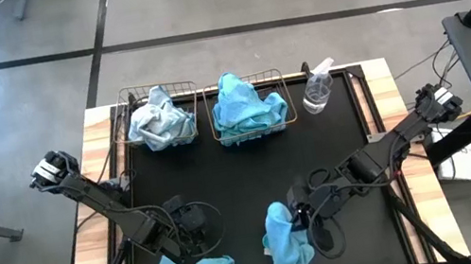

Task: Sort microfiber towel by color & place in baskets
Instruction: Put the blue microfiber towel into the right wire basket

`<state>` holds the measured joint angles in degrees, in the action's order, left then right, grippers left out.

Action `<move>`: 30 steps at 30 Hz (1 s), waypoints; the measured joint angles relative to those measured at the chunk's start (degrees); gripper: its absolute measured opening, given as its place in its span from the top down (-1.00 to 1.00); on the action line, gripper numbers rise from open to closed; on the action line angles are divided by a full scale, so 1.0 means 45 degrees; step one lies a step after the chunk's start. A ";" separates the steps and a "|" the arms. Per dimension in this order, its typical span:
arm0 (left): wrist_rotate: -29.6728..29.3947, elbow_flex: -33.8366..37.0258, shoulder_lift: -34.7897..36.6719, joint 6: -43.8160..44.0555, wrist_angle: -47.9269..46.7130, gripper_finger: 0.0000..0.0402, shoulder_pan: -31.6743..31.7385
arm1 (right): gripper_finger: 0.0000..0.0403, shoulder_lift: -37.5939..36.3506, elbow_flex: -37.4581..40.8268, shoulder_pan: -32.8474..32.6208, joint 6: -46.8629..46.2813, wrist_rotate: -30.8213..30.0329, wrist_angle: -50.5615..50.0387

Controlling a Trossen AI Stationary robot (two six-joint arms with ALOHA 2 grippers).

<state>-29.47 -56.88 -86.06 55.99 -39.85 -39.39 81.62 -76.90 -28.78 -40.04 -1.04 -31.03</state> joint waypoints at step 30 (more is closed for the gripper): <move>0.0005 0.0000 0.0000 0.0019 0.0016 0.35 0.0003 | 0.87 0.0010 0.1213 -0.0216 -0.1516 0.0336 -0.0467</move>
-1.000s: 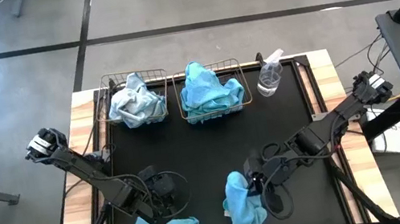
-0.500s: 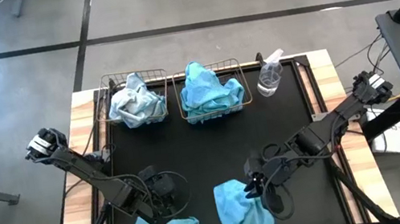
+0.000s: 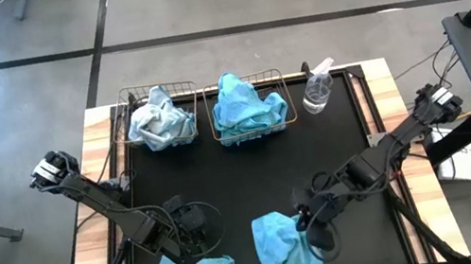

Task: Sort microfiber towel by color & place in baskets
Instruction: Put the blue microfiber towel into the right wire basket

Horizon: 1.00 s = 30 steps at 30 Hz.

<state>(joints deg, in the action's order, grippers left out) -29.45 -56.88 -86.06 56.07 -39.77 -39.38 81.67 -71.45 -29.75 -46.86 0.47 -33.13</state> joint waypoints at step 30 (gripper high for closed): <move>0.0005 -0.0005 0.0000 -0.0014 0.0155 0.35 -0.0001 | 0.16 0.1805 0.4034 -0.0323 -0.1912 0.0380 0.5198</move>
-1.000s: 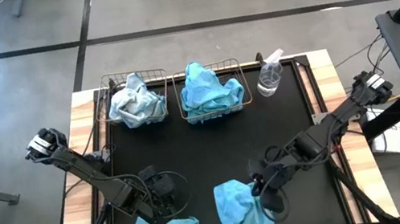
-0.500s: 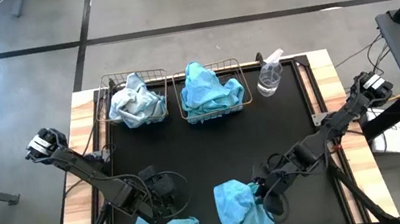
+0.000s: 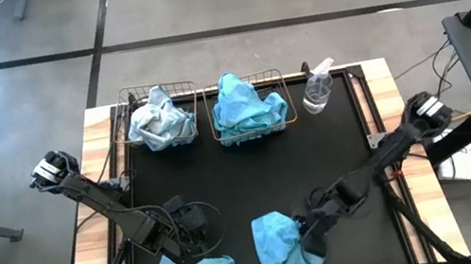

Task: Sort microfiber towel by color & place in baskets
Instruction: Put the blue microfiber towel into the right wire basket

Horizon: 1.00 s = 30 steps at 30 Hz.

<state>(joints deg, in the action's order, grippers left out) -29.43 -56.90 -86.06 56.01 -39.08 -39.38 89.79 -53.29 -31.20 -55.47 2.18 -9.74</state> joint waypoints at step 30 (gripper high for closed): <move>0.0013 -0.0005 -0.0005 -0.0005 0.0118 0.35 -0.0001 | 0.17 0.2587 -0.4576 0.0338 0.3470 -0.1499 -0.2492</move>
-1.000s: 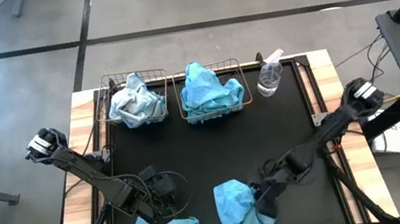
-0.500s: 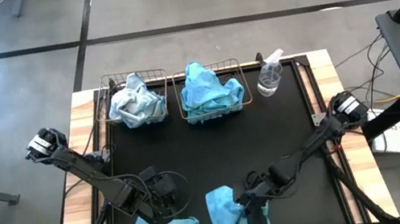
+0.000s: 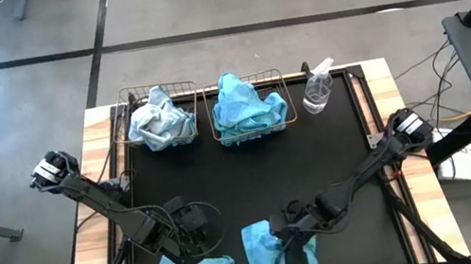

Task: Sort microfiber towel by color & place in baskets
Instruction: Put the blue microfiber towel into the right wire basket

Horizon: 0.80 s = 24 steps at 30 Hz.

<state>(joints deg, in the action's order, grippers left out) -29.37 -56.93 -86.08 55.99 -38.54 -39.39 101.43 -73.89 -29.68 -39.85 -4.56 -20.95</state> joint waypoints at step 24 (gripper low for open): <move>-0.0003 0.0015 0.0005 0.0000 0.0000 0.35 -0.0002 | 0.95 -0.1030 0.0015 0.0133 -0.0016 -0.0045 0.0044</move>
<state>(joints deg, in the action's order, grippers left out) -29.39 -56.86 -86.06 55.99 -38.54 -39.40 96.80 -73.82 -29.08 -39.92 -4.77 -20.75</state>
